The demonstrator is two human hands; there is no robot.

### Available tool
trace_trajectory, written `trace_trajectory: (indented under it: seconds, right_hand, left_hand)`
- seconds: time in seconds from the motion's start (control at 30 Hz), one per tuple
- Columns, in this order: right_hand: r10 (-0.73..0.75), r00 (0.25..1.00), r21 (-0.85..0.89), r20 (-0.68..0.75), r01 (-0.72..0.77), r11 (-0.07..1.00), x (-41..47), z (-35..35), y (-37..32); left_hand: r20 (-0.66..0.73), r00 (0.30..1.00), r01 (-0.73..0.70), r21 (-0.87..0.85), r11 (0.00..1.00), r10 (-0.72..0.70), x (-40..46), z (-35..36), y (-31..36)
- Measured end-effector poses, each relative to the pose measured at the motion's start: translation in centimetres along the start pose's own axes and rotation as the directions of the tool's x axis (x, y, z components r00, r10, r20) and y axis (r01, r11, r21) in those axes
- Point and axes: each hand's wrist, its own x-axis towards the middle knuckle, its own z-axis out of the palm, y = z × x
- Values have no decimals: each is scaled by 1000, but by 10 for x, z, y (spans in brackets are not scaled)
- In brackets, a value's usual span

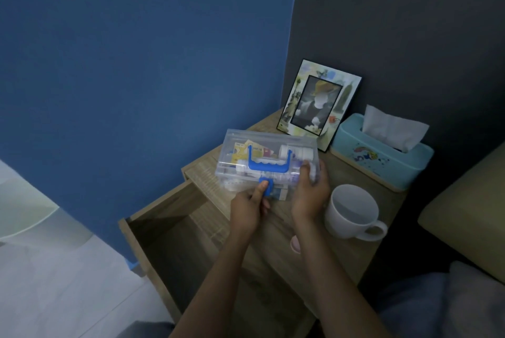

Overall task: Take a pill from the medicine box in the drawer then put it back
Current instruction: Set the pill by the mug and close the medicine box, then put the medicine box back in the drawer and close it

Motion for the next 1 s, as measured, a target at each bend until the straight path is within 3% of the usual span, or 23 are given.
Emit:
trace_trajectory:
  seconds: [0.17,0.27,0.37,0.43,0.53,0.6,0.7,0.87,0.93,1.0]
  right_hand:
    - [-32,999,-12,11,32,999,1,-1,2]
    - [-43,999,-11,15,44,999,1,-2,3]
    - [-63,998,-11,31,64,998,3,-3,3]
    - [-58,997,-8,41,58,998,4,-4,3]
    - [-65,997,-6,44,66,998,5,-5,3]
    - [-71,997,-14,45,71,997,5,-5,4]
    - [-57,998,-11,40,57,998,4,-4,5]
    - [-48,998,10,37,47,999,3,-4,4]
    - [-19,999,21,43,18,1000,3,-4,4]
    - [14,999,41,50,-16,999,5,-5,3]
  left_hand:
    - [11,995,97,-178,979,-96,0,3,1]
    - [177,966,232,-259,938,-190,-1,2,10]
    - [316,931,296,-358,886,-183,-1,0,19]
    - [275,943,256,-249,934,-186,0,-2,20]
    - [51,983,175,8,985,-175,-2,-9,17]
    - [-31,993,116,24,993,-115,-1,-10,18]
    - [39,997,73,-61,995,-71,0,-2,21]
    - [287,947,212,-216,953,-145,-2,-7,28]
    - [333,930,212,-139,967,-156,-7,-12,35]
    - [272,958,82,51,995,-93,-8,-18,44]
